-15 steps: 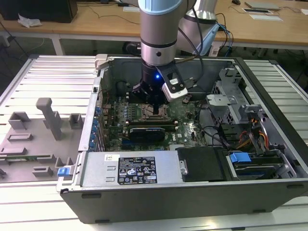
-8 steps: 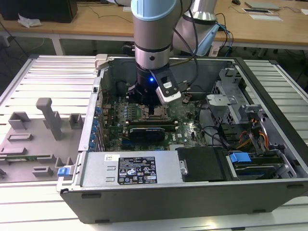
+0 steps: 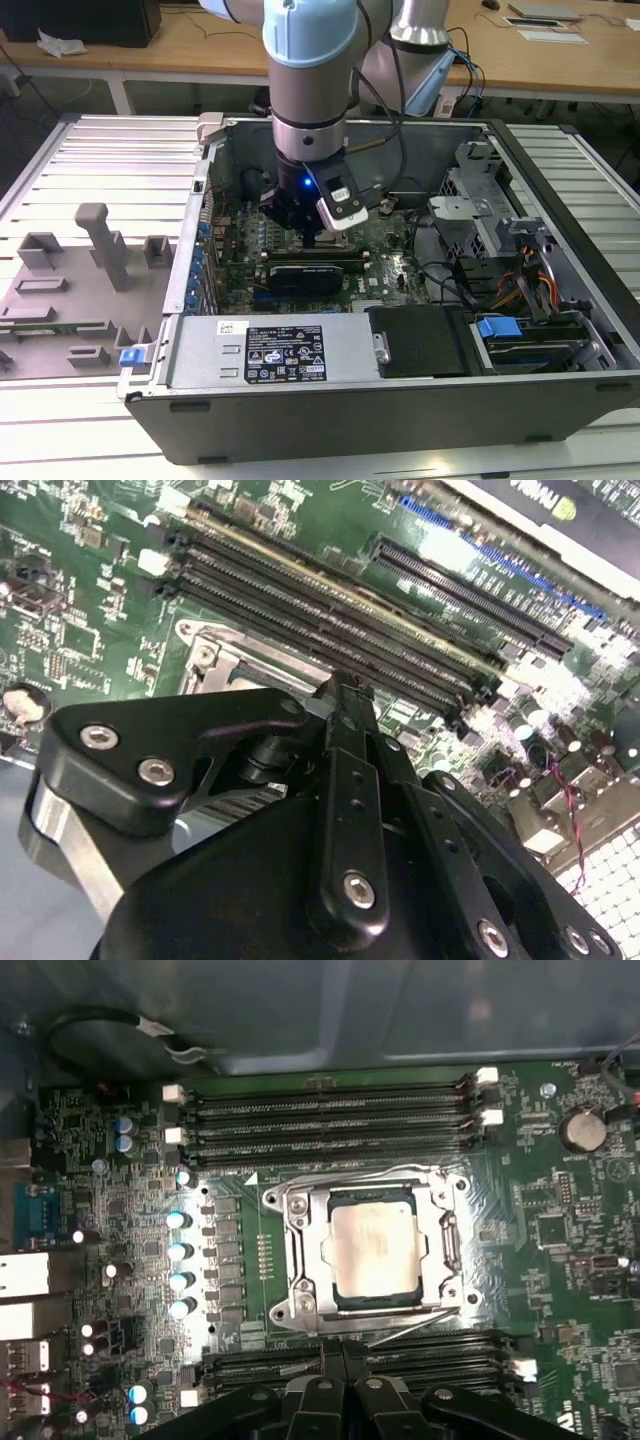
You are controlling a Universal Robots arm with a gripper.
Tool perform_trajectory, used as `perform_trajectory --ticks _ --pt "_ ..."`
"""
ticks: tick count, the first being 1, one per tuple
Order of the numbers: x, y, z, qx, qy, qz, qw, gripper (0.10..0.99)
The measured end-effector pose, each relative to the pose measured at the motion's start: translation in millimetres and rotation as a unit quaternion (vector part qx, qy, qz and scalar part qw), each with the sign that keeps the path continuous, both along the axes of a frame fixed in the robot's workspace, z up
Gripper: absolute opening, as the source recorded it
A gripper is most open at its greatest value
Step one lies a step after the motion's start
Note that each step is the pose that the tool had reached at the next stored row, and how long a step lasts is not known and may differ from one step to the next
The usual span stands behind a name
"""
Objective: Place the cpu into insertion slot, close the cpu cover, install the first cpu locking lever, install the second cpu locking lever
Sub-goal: 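Install the second cpu locking lever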
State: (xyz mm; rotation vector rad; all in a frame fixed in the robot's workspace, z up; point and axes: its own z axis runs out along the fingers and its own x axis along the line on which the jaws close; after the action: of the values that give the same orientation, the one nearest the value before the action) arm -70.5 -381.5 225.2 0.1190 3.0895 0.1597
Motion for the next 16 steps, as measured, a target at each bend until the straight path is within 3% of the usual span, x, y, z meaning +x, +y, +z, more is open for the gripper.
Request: perform_trajectory --ticks 4,8,16 --pt "-3.0 -2.0 -4.1 0.0090 0.0000 0.001 1.0000 0.106" --pt "-8.9 -2.1 -7.5 0.0282 0.0000 0.003 0.9996 0.106" --pt "-13.8 -4.3 -13.9 0.0467 0.0002 0.009 0.9989 0.106"
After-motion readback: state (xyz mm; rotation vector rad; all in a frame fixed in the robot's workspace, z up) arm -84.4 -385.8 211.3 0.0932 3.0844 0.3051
